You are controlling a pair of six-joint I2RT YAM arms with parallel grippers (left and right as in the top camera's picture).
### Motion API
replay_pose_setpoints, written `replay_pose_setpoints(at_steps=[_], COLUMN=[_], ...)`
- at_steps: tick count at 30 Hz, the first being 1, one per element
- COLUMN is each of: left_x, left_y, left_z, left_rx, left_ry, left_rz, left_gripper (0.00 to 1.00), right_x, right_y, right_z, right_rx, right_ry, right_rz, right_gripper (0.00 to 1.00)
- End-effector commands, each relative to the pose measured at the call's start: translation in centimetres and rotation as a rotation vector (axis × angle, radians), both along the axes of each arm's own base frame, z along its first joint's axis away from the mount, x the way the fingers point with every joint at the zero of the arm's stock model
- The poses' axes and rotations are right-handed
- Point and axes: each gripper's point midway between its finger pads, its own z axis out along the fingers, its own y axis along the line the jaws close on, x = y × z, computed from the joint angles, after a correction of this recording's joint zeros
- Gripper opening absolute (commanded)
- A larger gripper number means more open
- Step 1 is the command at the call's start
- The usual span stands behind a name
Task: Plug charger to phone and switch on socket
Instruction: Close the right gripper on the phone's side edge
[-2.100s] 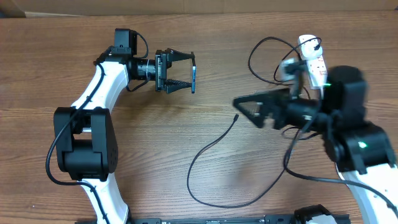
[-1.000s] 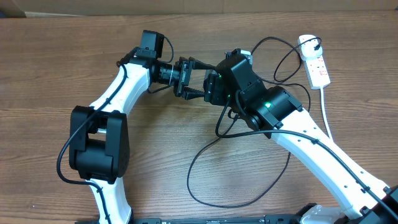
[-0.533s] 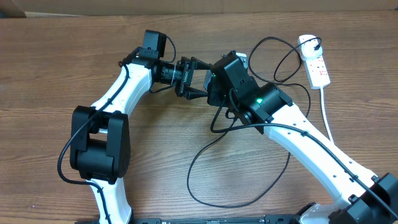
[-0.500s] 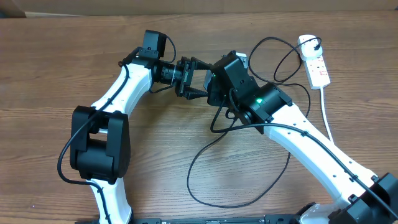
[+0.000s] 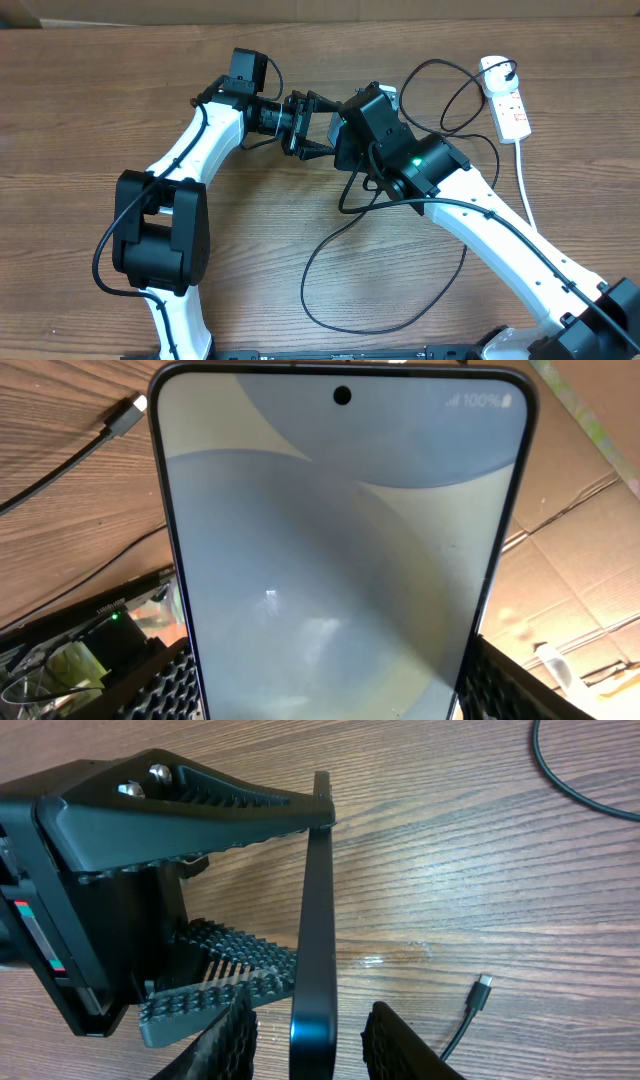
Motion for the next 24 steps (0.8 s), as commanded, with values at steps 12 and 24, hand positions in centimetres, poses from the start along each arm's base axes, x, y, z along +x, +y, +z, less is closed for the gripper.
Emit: replay_pose_setpoints(at_steps=[12,24], left_x=[0.04,0.04], left_y=[-0.77,-0.76], left_z=[1.14,1.13], left_rx=[-0.032,-0.031], left_ry=[-0.064,-0.064], left_rz=[-0.038,-0.038], left_gripper=[0.53,0.53], right_x=[0.67,0.80], right_y=[0.11,0.19], right_z=[1.19,0.62], right_rx=[0.010,0.005], right_ry=[-0.039,-0.027], right_rz=[-0.009,-0.015], right_gripper=[0.30,0.26])
